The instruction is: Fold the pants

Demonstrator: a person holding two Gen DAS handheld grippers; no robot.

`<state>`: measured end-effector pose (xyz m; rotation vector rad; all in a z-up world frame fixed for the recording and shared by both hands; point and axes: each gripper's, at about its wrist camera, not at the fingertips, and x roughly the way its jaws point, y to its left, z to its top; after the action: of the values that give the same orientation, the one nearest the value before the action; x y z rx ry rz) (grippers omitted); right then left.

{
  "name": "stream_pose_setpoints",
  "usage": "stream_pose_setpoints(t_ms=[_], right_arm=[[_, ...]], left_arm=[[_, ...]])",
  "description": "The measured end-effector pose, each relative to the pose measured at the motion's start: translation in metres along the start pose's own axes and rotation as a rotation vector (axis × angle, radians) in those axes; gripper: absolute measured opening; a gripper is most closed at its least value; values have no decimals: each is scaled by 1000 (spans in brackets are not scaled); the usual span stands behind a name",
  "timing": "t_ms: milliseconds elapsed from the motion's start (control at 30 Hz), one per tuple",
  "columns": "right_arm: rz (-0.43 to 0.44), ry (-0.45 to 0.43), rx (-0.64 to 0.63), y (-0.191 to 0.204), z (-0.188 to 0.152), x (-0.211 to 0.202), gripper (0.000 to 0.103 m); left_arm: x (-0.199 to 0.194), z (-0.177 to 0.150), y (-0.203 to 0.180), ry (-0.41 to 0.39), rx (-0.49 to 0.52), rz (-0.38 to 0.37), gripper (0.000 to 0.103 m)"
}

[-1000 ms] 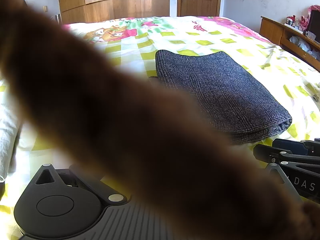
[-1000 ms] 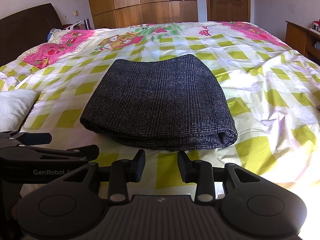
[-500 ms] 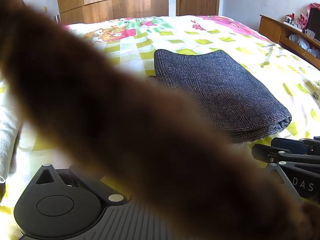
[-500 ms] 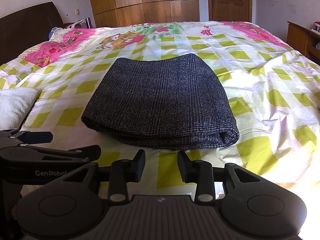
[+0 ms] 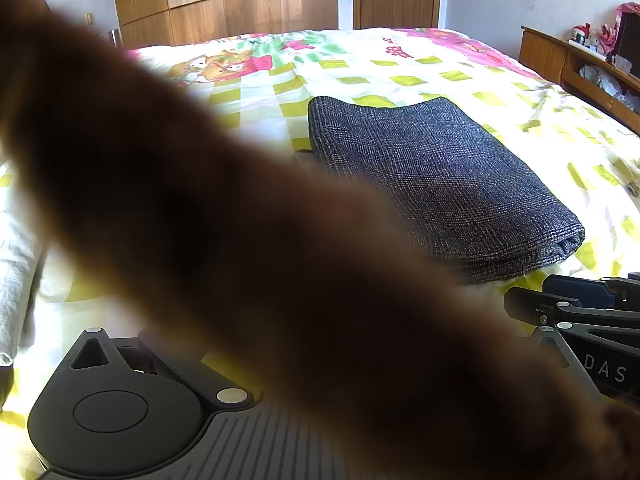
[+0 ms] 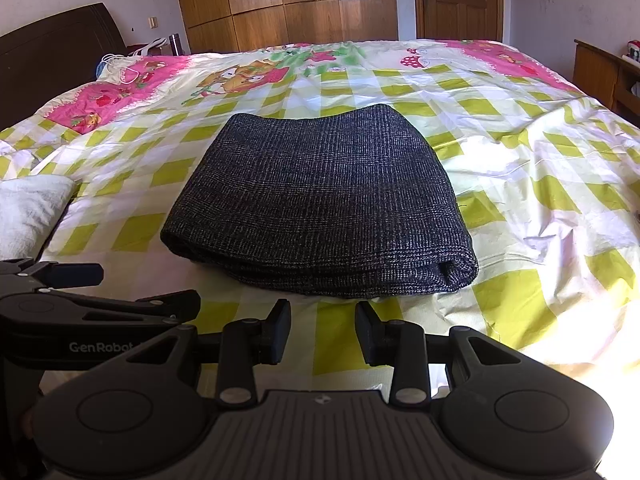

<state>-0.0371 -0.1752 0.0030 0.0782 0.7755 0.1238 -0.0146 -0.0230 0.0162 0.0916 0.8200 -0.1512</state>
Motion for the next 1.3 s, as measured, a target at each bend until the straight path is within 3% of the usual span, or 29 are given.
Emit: stream_pose_setpoints(t_ms=[1300], right_arm=[[0,8,7,-1,2,1,48]], left_arm=[[-1,1,-1,1,-3,1,103]])
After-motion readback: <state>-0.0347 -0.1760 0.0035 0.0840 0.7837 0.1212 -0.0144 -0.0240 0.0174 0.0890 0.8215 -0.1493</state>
